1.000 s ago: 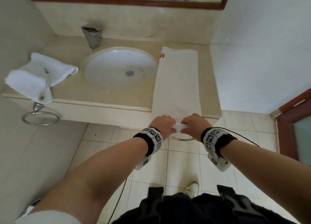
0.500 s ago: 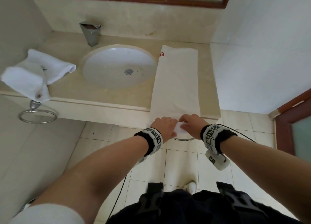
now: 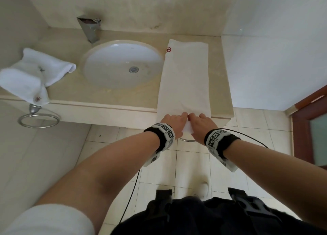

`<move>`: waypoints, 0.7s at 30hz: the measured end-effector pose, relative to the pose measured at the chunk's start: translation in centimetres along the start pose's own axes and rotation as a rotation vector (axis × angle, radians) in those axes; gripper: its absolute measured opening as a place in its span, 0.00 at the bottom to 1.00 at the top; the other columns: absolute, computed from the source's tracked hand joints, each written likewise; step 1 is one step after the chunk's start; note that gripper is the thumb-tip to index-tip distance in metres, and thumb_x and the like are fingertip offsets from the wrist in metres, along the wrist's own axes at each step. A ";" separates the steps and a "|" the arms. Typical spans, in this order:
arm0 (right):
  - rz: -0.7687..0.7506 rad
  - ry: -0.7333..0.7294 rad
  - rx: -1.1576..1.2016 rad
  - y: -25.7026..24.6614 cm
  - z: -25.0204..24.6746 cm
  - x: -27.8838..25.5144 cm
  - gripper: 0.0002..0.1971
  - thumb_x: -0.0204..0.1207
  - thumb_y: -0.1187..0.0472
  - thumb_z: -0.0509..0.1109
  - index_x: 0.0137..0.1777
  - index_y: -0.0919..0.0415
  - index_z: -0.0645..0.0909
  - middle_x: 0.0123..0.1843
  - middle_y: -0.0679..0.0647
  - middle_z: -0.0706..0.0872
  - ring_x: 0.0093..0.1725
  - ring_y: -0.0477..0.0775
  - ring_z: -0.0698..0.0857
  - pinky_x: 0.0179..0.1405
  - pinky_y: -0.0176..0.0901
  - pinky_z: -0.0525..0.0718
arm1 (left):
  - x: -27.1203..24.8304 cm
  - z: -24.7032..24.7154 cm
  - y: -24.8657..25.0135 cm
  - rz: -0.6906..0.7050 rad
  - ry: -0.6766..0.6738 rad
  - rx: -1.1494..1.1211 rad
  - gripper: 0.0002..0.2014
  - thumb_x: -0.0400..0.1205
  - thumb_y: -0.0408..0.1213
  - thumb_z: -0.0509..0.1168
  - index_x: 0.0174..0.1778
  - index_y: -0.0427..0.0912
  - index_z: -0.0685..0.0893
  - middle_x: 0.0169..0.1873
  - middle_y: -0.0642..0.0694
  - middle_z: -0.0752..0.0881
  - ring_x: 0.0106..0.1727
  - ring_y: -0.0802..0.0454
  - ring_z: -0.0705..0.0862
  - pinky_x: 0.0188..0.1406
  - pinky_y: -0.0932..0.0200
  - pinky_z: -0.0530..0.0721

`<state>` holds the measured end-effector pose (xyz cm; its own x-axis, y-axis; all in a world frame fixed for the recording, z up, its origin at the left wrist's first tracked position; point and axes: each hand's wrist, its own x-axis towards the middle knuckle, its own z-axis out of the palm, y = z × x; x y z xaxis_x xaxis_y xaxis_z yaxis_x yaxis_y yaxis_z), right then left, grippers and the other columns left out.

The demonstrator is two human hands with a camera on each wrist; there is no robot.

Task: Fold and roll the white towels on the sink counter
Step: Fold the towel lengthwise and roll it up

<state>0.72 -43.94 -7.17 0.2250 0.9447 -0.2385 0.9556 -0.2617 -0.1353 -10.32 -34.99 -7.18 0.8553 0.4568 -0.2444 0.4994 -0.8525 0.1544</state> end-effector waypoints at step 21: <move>0.087 0.015 0.170 1.5 -2.5 0.9 0.17 0.75 0.52 0.70 0.61 0.57 0.76 0.57 0.55 0.82 0.60 0.56 0.75 0.62 0.49 0.76 | -0.2 0.1 -1.5 0.033 0.212 0.007 0.16 0.82 0.42 0.60 0.63 0.39 0.78 0.59 0.42 0.79 0.58 0.43 0.77 0.56 0.50 0.77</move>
<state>2.80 -42.96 -5.23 0.3096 0.9196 -0.2418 0.8867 -0.3710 -0.2758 -11.31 -33.85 -7.49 0.8814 0.4712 -0.0319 0.4703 -0.8693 0.1519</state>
